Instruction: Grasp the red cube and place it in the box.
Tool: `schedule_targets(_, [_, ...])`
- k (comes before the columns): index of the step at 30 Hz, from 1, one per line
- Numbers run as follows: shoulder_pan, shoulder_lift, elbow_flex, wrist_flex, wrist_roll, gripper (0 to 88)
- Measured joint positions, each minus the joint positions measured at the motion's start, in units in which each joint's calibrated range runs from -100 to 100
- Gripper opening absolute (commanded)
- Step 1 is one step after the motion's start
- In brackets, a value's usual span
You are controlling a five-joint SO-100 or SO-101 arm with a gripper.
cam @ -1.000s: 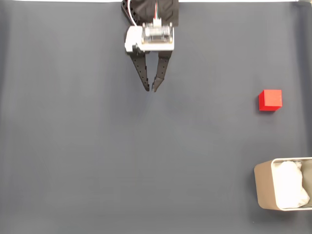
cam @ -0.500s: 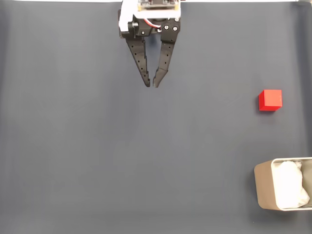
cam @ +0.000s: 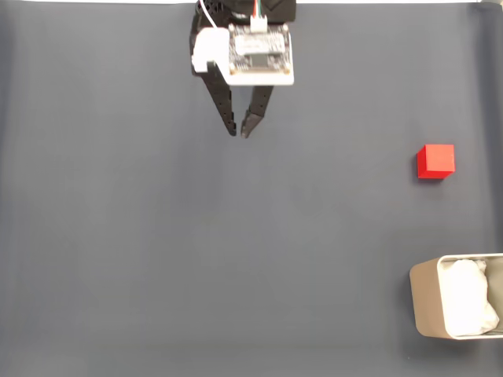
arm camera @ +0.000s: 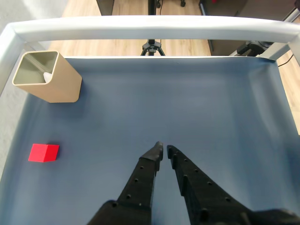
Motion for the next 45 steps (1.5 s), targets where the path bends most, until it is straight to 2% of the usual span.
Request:
schedule_targets(11, [-3.34,6.51,-3.25,-0.64,0.88,0.2])
schedule_targets(38, [-23.07,7.90,-3.25,-2.15,1.56,1.4])
schedule_targets(45, [-28.56,7.90,-1.18,-5.89,1.51,3.4])
